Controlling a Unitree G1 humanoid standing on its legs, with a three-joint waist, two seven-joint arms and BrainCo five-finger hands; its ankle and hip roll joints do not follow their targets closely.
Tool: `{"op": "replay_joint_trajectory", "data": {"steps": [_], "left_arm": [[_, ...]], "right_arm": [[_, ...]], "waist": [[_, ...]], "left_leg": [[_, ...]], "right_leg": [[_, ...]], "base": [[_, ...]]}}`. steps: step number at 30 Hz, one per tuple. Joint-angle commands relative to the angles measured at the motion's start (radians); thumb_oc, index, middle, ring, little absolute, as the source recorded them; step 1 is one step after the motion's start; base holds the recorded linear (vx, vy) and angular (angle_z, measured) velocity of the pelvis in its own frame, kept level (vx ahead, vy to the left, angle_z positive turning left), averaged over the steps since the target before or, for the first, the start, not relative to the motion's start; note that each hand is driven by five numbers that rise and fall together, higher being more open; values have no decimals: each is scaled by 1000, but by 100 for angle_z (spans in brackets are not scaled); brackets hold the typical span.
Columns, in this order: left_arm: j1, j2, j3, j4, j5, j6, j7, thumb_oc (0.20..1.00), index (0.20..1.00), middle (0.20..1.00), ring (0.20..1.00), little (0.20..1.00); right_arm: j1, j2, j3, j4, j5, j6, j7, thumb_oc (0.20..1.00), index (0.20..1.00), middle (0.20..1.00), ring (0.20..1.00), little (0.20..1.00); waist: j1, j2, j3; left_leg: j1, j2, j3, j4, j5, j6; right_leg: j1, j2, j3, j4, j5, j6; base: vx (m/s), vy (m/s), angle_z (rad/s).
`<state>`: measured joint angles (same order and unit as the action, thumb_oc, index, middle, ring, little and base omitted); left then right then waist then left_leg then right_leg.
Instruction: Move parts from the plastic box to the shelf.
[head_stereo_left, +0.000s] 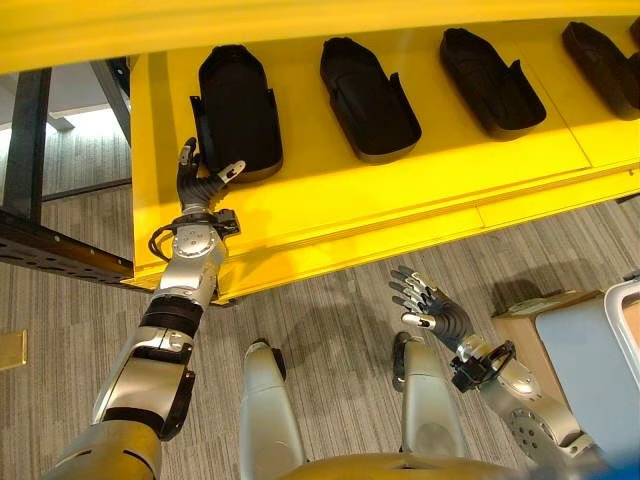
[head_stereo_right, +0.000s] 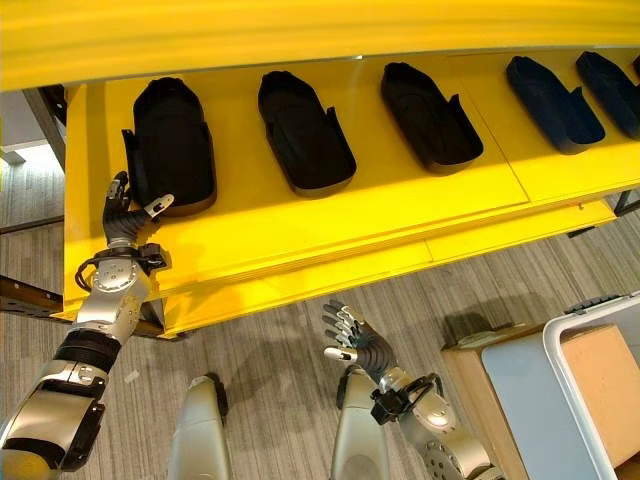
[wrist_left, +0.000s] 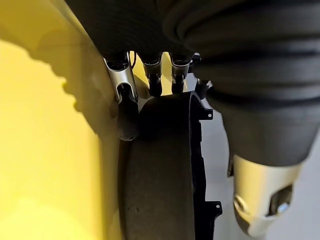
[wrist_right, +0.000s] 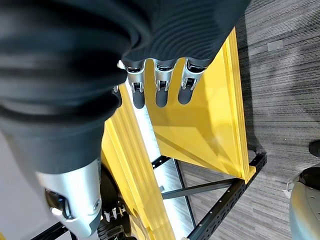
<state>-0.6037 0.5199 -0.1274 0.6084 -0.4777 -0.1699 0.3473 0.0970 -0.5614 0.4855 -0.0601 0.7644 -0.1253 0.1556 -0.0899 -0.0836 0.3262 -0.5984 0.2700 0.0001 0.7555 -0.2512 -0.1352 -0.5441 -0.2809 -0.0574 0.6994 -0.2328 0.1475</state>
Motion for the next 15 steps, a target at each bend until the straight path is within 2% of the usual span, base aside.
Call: {"op": "replay_joint_trajectory", "data": {"steps": [1,15], "left_arm": [[61,-46,-88,27,49,55,-55,1000,1000,1000,1000,1000],[114,-53,-107,-48,86,52,-73,1000,1000,1000,1000,1000]], "right_arm": [[13,-12,-30,-58,16,-25,29,1000,1000,1000,1000,1000],[6,-8,-34,-59,17,-27,28,1000,1000,1000,1000,1000]], "waist": [[1,14,-3],[4,11,2]], "left_leg": [[48,38,-26,-83,108,-15],[46,35,-28,-79,109,-14]], "right_leg": [[-25,-20,89,40,69,-9],[-23,-20,87,42,71,-10]], "base": [[0,0,0],[0,0,0]]}}
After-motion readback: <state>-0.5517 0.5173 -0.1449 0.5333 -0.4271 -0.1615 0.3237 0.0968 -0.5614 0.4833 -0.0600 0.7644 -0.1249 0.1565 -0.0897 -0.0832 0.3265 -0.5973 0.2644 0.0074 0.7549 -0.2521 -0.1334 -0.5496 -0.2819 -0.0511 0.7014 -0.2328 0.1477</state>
